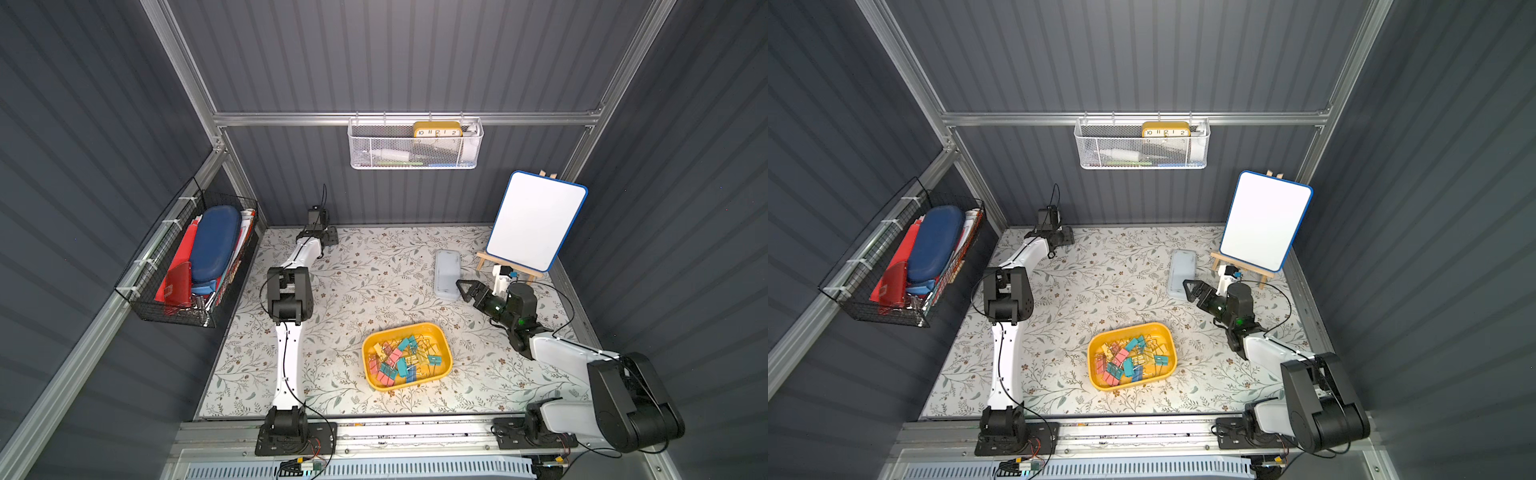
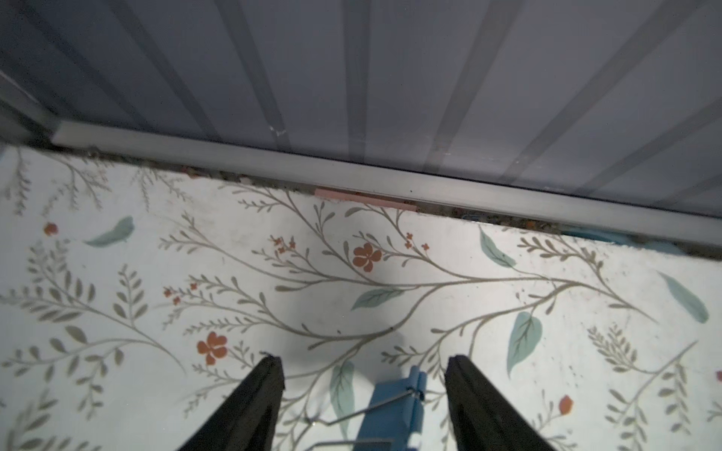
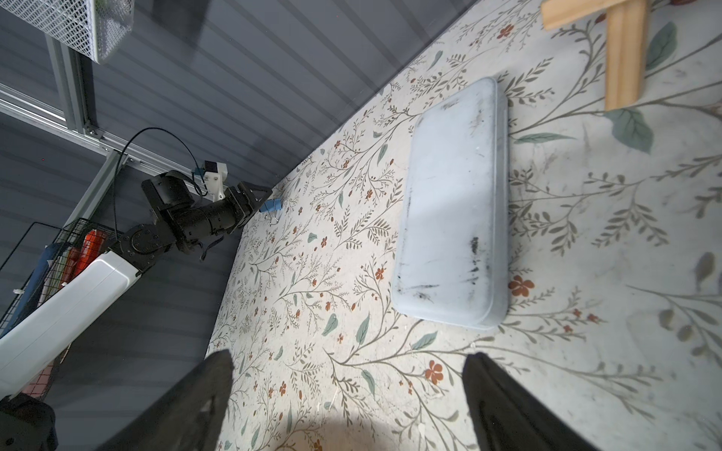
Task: Put the binder clips in the storage box
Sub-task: Pick up the binder clip at the center of the board.
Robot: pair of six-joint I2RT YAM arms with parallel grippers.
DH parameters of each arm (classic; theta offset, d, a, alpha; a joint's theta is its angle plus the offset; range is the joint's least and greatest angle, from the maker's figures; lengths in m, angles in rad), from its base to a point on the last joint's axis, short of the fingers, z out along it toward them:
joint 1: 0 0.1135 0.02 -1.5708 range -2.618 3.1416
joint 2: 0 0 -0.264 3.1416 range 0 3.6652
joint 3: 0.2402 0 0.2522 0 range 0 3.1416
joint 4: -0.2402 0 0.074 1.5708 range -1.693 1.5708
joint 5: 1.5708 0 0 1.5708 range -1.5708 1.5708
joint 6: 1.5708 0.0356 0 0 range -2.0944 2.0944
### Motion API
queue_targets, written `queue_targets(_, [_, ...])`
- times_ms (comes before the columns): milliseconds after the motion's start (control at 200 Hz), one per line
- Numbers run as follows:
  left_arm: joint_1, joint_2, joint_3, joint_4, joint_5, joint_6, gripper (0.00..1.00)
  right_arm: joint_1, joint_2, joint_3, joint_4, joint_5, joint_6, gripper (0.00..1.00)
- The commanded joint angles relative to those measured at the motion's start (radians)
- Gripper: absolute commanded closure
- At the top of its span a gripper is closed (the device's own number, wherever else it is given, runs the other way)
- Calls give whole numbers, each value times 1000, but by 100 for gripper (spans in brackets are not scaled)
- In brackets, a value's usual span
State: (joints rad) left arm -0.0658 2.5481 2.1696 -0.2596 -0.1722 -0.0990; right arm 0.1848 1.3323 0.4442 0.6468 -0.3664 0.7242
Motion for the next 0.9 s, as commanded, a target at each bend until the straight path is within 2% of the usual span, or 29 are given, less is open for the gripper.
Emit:
queue_targets(0, [0,1,-16,-10,32,8,49,-5,6,-11,38,-21,10,4])
queue_targets(175, [0,-20,-37,-7,47,-14,71,-5,-11,-12,26,-18,7,4])
queue_targets(335, [-2,-50,-51,-21,85,-52,83,-5,-25,-12,19,-20,7,4])
queue_targets(530, [-7,-180,-162,28,180,-119,97,-5,-46,-14,11,-23,10,4])
queue_targets(710, [-82,-389,-314,96,250,-177,100,-4,-48,-13,19,-40,9,4])
queue_targets(895, [-272,-669,-547,180,193,-222,100,-4,-40,-10,28,-50,10,4])
